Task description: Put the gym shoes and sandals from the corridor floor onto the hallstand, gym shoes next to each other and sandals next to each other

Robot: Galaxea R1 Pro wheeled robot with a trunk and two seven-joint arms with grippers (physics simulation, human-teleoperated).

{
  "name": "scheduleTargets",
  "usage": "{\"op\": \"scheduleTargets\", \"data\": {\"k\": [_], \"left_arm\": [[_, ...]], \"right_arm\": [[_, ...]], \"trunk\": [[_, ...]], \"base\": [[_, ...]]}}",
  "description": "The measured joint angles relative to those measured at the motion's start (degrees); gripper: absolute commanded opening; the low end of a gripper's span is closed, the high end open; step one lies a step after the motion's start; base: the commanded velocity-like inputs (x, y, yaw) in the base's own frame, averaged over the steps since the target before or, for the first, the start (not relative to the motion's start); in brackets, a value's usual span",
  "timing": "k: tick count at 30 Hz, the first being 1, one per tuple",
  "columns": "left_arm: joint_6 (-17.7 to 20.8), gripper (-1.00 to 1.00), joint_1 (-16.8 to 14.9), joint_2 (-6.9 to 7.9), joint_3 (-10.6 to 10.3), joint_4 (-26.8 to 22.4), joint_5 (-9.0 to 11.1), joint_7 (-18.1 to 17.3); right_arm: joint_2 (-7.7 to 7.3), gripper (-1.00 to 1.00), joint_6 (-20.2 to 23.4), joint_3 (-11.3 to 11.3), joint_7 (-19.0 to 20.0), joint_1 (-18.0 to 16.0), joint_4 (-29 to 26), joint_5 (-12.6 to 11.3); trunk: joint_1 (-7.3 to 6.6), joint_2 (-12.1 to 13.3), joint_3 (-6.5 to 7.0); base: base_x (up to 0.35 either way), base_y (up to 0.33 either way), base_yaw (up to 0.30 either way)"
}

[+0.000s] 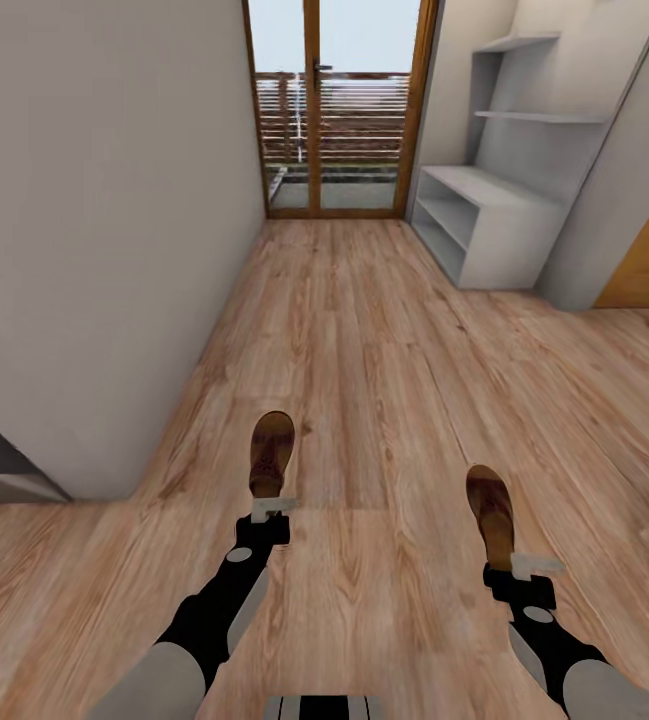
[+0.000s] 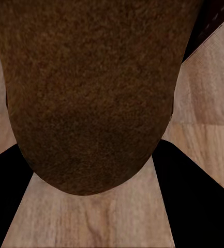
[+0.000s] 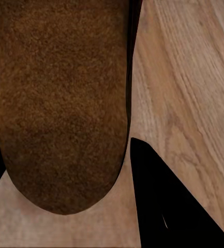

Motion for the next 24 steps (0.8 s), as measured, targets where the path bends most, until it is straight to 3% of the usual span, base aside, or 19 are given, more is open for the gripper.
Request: {"op": "scheduleTargets", "data": {"k": [24], "left_arm": [[0.00,-1.00,0.00,0.00,-0.07,0.91,0.09,0.00]], "right_arm": [[0.35,-1.00,0.17,0.00,0.18,0.00,0.16,-0.08]], "trunk": [[0.00,0.00,0.00]], "base": [[0.350,-0.113,0.000]]}}
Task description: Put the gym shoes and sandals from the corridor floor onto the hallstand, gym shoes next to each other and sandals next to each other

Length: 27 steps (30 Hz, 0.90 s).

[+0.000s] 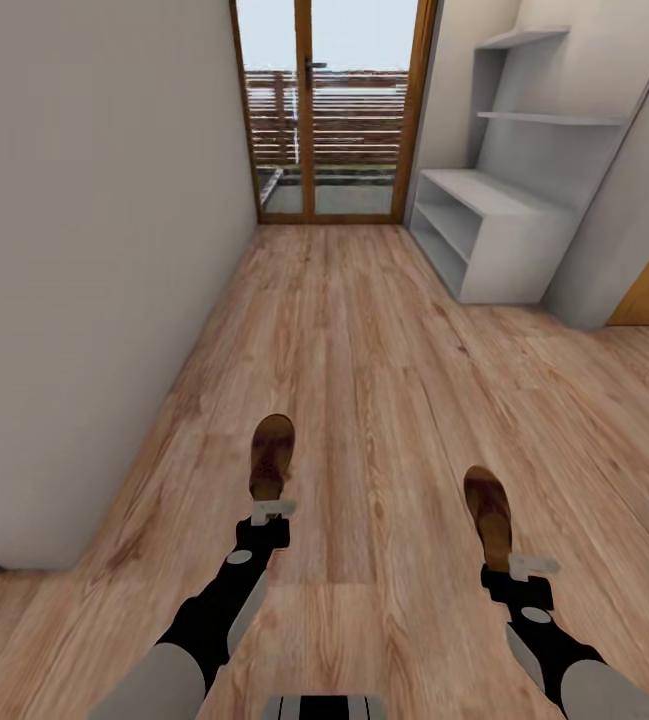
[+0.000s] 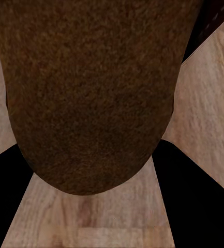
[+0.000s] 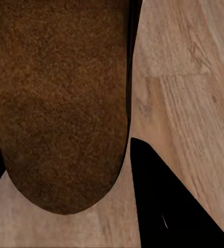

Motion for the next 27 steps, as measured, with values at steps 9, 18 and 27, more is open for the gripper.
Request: {"op": "scheduleTargets", "data": {"k": [9,18,27], "left_arm": [[0.00,-1.00,0.00,0.00,-0.01,0.06,0.00,0.00],[0.00,-1.00,0.00,0.00,-0.01,0.06,0.00,0.00],[0.00,-1.00,0.00,0.00,-0.01,0.06,0.00,0.00]], "right_arm": [[0.09,-1.00,0.00,0.00,0.00,0.00,0.08,0.00],[0.79,-1.00,0.00,0.01,-0.01,0.00,0.33,0.01],[0.88,-1.00,-0.03,-0.03,-0.04,0.00,0.35,0.01]], "trunk": [[0.00,0.00,0.00],[0.00,0.00,0.00],[0.00,0.00,0.00]], "base": [[0.350,-0.072,0.000],[0.350,-0.006,0.000],[0.350,0.000,0.000]]}}
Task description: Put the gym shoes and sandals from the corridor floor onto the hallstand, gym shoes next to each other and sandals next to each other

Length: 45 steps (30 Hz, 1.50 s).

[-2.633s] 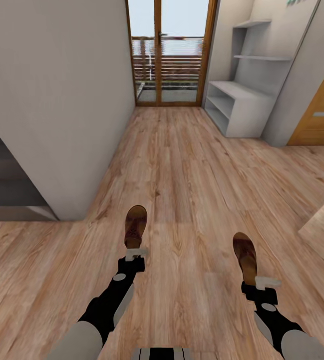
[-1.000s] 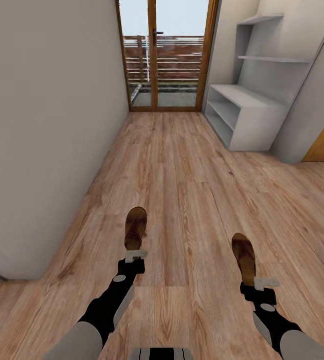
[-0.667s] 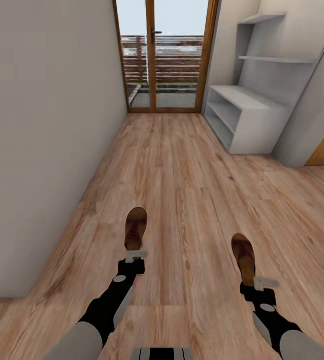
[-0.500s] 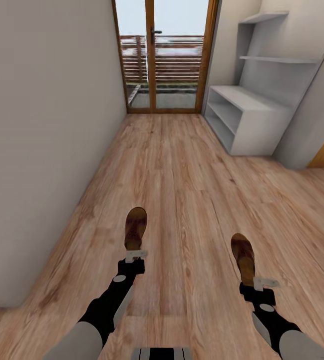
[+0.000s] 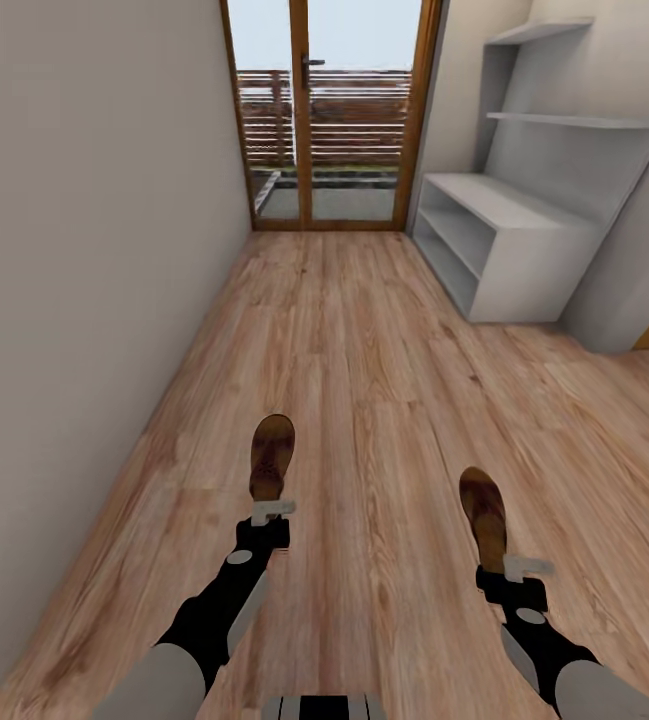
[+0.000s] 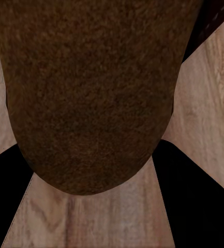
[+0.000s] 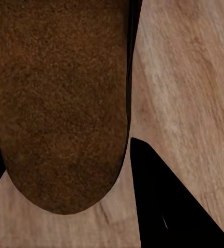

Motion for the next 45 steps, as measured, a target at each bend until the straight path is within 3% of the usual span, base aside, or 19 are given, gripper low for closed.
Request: {"op": "scheduleTargets", "data": {"k": [45], "left_arm": [[0.00,-1.00,0.00,0.00,0.00,0.09,0.00,-0.09]], "right_arm": [[0.01,-1.00,-0.06,0.02,-0.04,0.00,0.00,-0.02]], "trunk": [[0.00,0.00,0.00]], "base": [[0.350,0.077,0.000]]}}
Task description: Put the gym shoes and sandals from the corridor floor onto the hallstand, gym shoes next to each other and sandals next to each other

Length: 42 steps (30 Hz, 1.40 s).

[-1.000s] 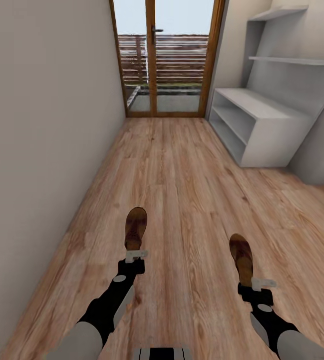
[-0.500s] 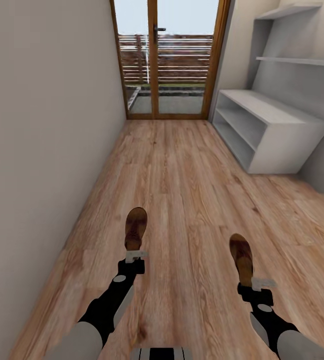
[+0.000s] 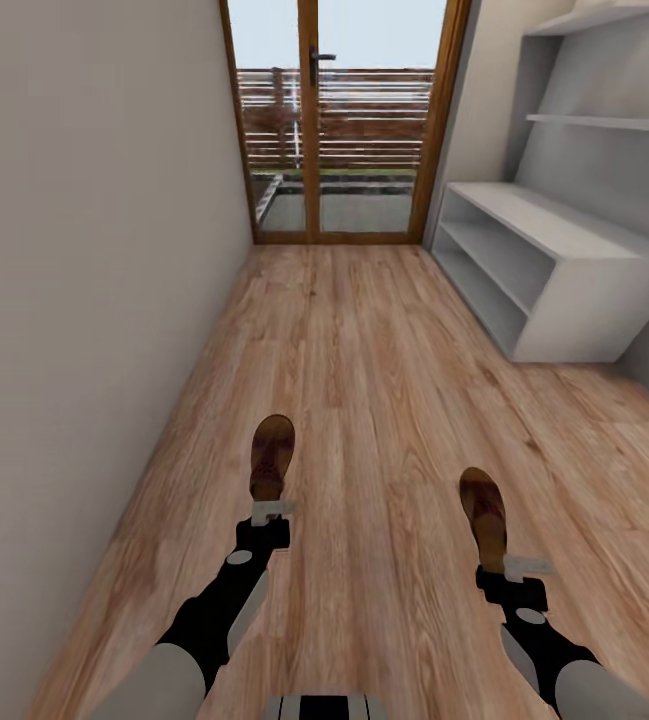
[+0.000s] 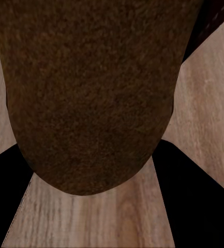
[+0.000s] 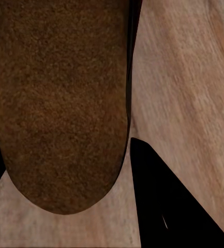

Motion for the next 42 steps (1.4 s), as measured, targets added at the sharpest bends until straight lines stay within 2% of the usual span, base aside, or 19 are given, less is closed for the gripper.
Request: {"op": "scheduleTargets", "data": {"k": [42], "left_arm": [[0.00,-1.00,0.00,0.00,0.00,0.09,-0.03,0.00]], "right_arm": [[0.00,-1.00,0.00,0.00,0.00,0.00,0.00,0.00]], "trunk": [[0.00,0.00,0.00]], "base": [[0.350,0.000,0.000]]}}
